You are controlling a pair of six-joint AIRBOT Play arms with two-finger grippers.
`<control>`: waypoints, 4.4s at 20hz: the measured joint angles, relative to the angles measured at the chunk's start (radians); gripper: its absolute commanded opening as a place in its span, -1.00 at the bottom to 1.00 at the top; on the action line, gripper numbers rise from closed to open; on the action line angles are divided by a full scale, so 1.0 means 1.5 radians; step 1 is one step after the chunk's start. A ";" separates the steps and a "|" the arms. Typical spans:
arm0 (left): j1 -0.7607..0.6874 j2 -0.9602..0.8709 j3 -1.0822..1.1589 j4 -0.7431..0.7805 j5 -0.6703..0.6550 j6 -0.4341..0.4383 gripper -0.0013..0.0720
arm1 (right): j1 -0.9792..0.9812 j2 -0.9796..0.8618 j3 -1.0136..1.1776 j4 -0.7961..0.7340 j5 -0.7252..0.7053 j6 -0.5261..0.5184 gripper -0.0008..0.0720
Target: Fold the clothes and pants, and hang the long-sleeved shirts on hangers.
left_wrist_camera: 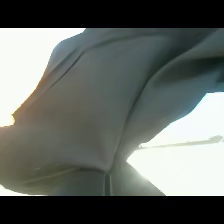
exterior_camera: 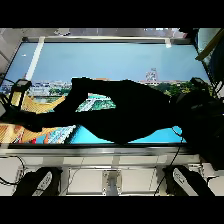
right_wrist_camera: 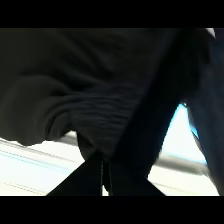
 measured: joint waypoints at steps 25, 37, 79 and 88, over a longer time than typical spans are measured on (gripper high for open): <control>0.212 -0.018 -0.096 0.342 0.284 -0.139 -0.96 | -0.065 0.009 -0.083 0.087 -0.226 0.016 -0.94; 0.344 -0.005 -0.225 0.241 0.353 -0.154 0.97 | -0.066 0.009 -0.211 0.078 -0.205 0.043 0.22; 0.179 -0.477 0.134 -0.372 0.443 -0.082 -0.95 | -0.014 -0.137 0.015 0.176 -0.366 0.035 0.22; 0.189 -0.432 0.207 -0.331 0.445 -0.082 -0.95 | -0.012 -0.426 0.183 0.197 -0.397 0.052 0.23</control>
